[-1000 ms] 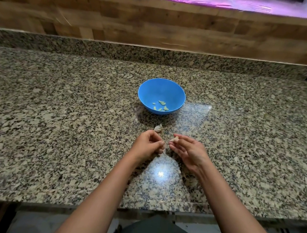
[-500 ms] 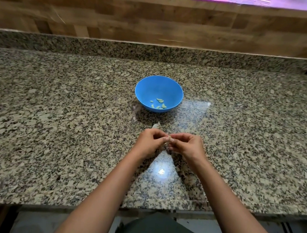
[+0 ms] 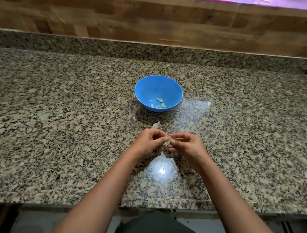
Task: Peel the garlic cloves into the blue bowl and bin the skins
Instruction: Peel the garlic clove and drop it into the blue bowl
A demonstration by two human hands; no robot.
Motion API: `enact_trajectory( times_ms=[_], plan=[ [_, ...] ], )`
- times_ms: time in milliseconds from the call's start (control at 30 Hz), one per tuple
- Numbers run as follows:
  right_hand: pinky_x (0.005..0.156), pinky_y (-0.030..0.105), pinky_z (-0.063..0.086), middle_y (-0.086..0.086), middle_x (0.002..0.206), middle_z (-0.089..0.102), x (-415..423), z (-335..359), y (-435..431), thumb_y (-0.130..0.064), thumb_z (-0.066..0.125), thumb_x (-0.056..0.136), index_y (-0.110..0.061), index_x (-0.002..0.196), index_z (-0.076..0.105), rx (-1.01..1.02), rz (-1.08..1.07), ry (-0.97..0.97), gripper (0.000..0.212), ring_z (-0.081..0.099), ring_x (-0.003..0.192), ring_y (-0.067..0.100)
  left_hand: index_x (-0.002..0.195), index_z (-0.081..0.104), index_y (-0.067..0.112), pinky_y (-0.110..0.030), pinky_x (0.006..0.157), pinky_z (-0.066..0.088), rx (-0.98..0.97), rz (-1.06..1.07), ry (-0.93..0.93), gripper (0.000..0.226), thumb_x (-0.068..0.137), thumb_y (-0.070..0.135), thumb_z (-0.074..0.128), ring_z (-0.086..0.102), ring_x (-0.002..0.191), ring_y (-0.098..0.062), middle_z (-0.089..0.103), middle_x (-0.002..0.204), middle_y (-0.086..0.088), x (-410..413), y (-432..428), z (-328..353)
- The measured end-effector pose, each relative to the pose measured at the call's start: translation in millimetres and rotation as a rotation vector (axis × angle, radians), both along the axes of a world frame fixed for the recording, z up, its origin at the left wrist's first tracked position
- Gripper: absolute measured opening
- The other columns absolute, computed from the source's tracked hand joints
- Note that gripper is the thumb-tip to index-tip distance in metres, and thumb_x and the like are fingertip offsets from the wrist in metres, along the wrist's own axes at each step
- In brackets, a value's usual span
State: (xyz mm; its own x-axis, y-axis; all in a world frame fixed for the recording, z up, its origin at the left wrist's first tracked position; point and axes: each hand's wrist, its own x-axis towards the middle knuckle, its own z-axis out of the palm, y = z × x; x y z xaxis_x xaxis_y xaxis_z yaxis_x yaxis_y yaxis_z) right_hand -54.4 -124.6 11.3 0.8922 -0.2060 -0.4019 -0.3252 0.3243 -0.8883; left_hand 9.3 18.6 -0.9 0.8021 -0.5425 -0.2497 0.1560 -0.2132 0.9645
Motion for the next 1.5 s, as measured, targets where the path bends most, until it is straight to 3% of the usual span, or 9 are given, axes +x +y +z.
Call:
enact_trajectory(
  times_ms=[267, 533, 700, 767, 933, 1100, 1233, 1333, 1500],
  plan=[
    [0.060, 0.022, 0.057, 0.015, 0.079, 0.068, 0.5, -3.0, 3.3, 0.010, 0.056, 0.084, 0.001, 0.091, 0.066, -0.005, 0.012, -0.018, 0.016, 0.064, 0.058, 0.014, 0.089, 0.055, 0.012, -0.022, 0.057, 0.050, 0.125, -0.048, -0.080, 0.006, 0.094, 0.016, 0.055, 0.060, 0.059, -0.009, 0.063, 0.081, -0.004, -2.9, -5.2, -3.0],
    [0.066, 0.024, 0.058, 0.016, 0.085, 0.066, 1.8, 0.3, -1.3, 0.010, 0.051, 0.086, 0.001, 0.092, 0.063, 0.042, -0.094, -0.046, 0.015, 0.066, 0.068, 0.019, 0.085, 0.051, 0.014, -0.033, 0.064, 0.052, 0.154, 0.069, 0.008, 0.009, 0.095, 0.013, 0.052, 0.062, 0.062, -0.016, 0.059, 0.078, -0.004, -1.5, 0.2, -8.2],
    [0.063, 0.022, 0.057, 0.013, 0.076, 0.065, 3.6, -3.5, 5.9, 0.009, 0.057, 0.084, 0.001, 0.089, 0.062, -0.009, -0.127, -0.057, 0.010, 0.066, 0.063, 0.017, 0.102, 0.061, 0.013, -0.034, 0.073, 0.056, 0.217, 0.046, -0.128, 0.015, 0.092, 0.005, 0.053, 0.063, 0.066, -0.014, 0.066, 0.088, -0.004, -0.6, -1.1, -7.4],
    [0.061, 0.022, 0.057, 0.013, 0.074, 0.065, 4.8, -4.2, 9.2, 0.007, 0.060, 0.083, 0.001, 0.086, 0.062, -0.031, -0.138, -0.053, 0.007, 0.065, 0.060, 0.016, 0.107, 0.063, 0.013, -0.033, 0.070, 0.056, 0.214, 0.045, -0.148, 0.018, 0.092, 0.008, 0.054, 0.063, 0.070, -0.015, 0.067, 0.088, -0.004, -2.2, -1.7, -6.4],
    [0.065, 0.026, 0.056, 0.014, 0.074, 0.067, 4.8, -3.4, 11.9, 0.003, 0.065, 0.081, 0.001, 0.083, 0.065, -0.110, -0.103, -0.033, 0.003, 0.063, 0.064, 0.020, 0.084, 0.061, 0.008, -0.015, 0.042, 0.043, -0.035, 0.167, 0.093, 0.012, 0.093, 0.016, 0.057, 0.058, 0.051, -0.009, 0.061, 0.070, -0.006, -4.9, -4.5, -1.3],
    [0.070, 0.032, 0.059, 0.013, 0.079, 0.069, 4.1, -7.7, 22.1, -0.002, 0.067, 0.082, -0.008, 0.081, 0.066, -0.362, -0.150, -0.066, 0.005, 0.068, 0.071, 0.023, 0.074, 0.054, 0.005, -0.017, 0.042, 0.047, -0.192, 0.336, 0.291, 0.021, 0.095, 0.009, 0.052, 0.053, 0.041, -0.008, 0.055, 0.056, -0.006, -9.0, -15.2, -1.1],
    [0.073, 0.033, 0.058, 0.003, 0.080, 0.068, 1.2, -16.3, 34.8, -0.008, 0.066, 0.085, -0.013, 0.084, 0.065, -0.618, -0.213, -0.123, 0.006, 0.068, 0.076, 0.016, 0.074, 0.052, 0.002, -0.017, 0.039, 0.043, -0.254, 0.473, 0.431, 0.021, 0.095, 0.005, 0.049, 0.046, 0.051, -0.013, 0.047, 0.061, -0.008, -9.9, -26.0, 3.7],
    [0.075, 0.039, 0.058, 0.006, 0.081, 0.069, 1.9, -18.7, 35.8, -0.007, 0.066, 0.084, -0.013, 0.082, 0.066, -0.547, -0.253, -0.130, 0.006, 0.068, 0.079, 0.021, 0.074, 0.052, 0.002, -0.017, 0.039, 0.042, -0.308, 0.500, 0.490, 0.022, 0.096, 0.003, 0.047, 0.042, 0.053, -0.014, 0.045, 0.060, -0.007, -9.9, -25.9, 7.5],
    [0.082, 0.045, 0.056, 0.022, 0.091, 0.068, 2.6, -15.1, 30.1, 0.000, 0.064, 0.084, 0.004, 0.093, 0.063, -0.283, -0.287, -0.097, 0.009, 0.067, 0.085, 0.031, 0.075, 0.053, 0.003, -0.017, 0.043, 0.045, -0.366, 0.501, 0.526, 0.022, 0.096, 0.005, 0.048, 0.045, 0.050, -0.010, 0.050, 0.059, -0.005, -12.2, -27.1, 10.4]
  ],
)
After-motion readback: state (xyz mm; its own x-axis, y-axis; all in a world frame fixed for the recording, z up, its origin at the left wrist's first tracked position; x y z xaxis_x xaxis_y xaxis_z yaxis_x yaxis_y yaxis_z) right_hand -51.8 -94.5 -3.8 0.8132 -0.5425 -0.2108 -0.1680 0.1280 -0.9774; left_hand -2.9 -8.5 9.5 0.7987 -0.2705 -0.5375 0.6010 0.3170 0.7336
